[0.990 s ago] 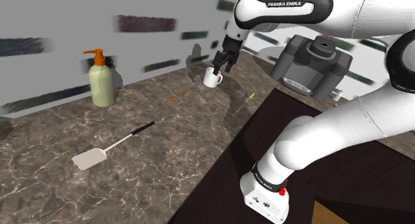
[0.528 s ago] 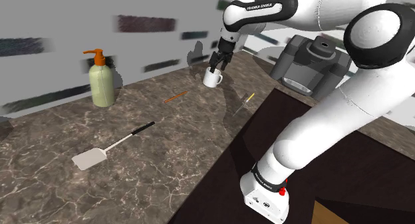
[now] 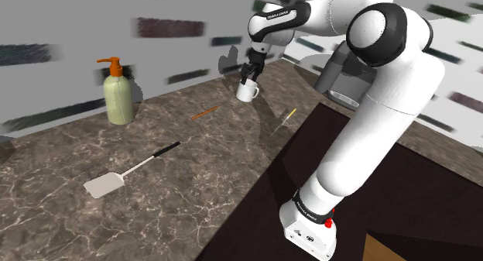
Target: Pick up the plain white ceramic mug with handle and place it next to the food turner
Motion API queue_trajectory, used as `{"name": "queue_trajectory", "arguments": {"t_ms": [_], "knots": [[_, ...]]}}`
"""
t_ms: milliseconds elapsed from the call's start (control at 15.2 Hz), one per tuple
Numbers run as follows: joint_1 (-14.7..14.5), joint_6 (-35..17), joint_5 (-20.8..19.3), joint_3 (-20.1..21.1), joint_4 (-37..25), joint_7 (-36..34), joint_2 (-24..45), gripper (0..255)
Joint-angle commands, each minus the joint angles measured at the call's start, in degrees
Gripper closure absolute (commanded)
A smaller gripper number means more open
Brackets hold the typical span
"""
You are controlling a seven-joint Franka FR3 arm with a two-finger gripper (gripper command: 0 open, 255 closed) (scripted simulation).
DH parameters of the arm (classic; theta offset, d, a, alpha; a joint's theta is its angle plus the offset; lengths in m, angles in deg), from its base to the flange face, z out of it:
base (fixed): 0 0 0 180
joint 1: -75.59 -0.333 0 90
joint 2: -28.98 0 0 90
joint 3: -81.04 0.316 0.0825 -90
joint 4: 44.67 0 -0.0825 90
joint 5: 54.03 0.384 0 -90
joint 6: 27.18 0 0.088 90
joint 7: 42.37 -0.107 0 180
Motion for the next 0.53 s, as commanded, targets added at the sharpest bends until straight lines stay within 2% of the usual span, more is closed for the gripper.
{"name": "queue_trajectory", "arguments": {"t_ms": [0,330,462], "knots": [[0.88,-0.44,1.38,-0.43,-3.66,2.29,4.23,0],[4.05,0.06,4.98,-0.54,-15.19,7.28,15.55,0],[4.30,-0.52,5.24,-0.41,-15.44,7.55,16.40,0]]}}
